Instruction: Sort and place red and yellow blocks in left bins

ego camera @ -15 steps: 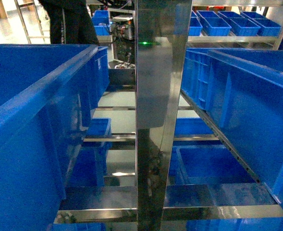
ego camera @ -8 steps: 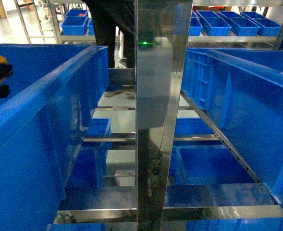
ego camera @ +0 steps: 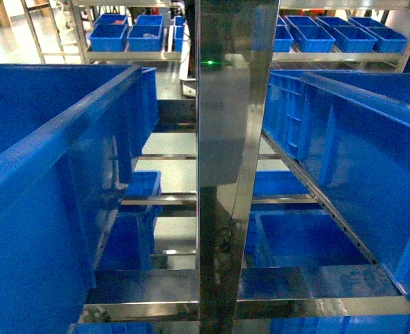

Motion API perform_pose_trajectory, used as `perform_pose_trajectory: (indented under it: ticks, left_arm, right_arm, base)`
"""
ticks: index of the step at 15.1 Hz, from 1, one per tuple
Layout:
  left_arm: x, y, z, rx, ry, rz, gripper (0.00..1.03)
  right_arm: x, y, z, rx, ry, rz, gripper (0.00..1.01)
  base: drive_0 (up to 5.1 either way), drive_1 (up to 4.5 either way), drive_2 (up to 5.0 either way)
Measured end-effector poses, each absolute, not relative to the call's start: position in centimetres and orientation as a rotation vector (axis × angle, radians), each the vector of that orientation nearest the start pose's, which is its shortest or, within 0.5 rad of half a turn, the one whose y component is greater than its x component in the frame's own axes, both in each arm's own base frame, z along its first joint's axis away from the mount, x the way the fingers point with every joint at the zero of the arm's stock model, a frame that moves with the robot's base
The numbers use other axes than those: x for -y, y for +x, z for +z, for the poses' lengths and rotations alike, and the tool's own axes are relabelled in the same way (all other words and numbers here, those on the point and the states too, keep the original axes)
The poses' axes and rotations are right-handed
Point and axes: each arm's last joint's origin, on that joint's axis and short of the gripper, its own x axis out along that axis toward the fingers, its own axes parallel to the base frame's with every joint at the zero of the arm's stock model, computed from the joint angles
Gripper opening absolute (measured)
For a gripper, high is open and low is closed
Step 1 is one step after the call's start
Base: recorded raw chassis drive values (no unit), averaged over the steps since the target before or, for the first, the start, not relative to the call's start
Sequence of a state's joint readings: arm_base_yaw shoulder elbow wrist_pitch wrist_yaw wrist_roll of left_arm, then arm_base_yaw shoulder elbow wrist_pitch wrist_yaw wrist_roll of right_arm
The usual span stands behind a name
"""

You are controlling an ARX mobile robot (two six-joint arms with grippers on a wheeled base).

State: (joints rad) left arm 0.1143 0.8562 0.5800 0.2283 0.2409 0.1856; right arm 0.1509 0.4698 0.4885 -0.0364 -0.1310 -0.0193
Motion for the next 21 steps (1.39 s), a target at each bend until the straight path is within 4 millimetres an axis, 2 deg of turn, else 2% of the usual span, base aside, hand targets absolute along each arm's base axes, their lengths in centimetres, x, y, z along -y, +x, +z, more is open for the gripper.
perform_pose_trajectory:
  ticks: [2, 3, 8, 20, 21]
  left_arm:
    - [-1.1, 16.9, 30.1, 0.021, 0.083, -0.118, 0.98]
    - [-0.9, 16.5, 30.3, 0.029, 0.035, -0.127, 0.98]
    - [-0.7, 16.8, 30.1, 0.024, -0.072, -0.126, 0.98]
    - [-0.7, 16.7, 30.1, 0.025, -0.076, -0.126, 0.98]
    - [-0.5, 16.7, 30.0, 0.012, -0.068, -0.093, 0.94]
  right_arm:
    - [-2.3, 12.3, 28.6, -0.015, -0.019, 0.282, 0.98]
    - [-2.3, 12.3, 28.6, -0.015, -0.019, 0.282, 0.98]
    - [-2.3, 12.3, 28.6, -0.015, -0.019, 0.282, 0.98]
    - [-2.3, 12.3, 28.6, -0.015, -0.019, 0.282, 0.98]
    - [-2.2, 12.3, 28.6, -0.014, -0.019, 0.282, 0.98]
  base:
    - [0.0, 0.00, 0.0]
    - [0.0, 0.00, 0.0]
    - [0.0, 0.00, 0.0]
    - [0.0, 0.00, 0.0]
    - [0.0, 0.00, 0.0]
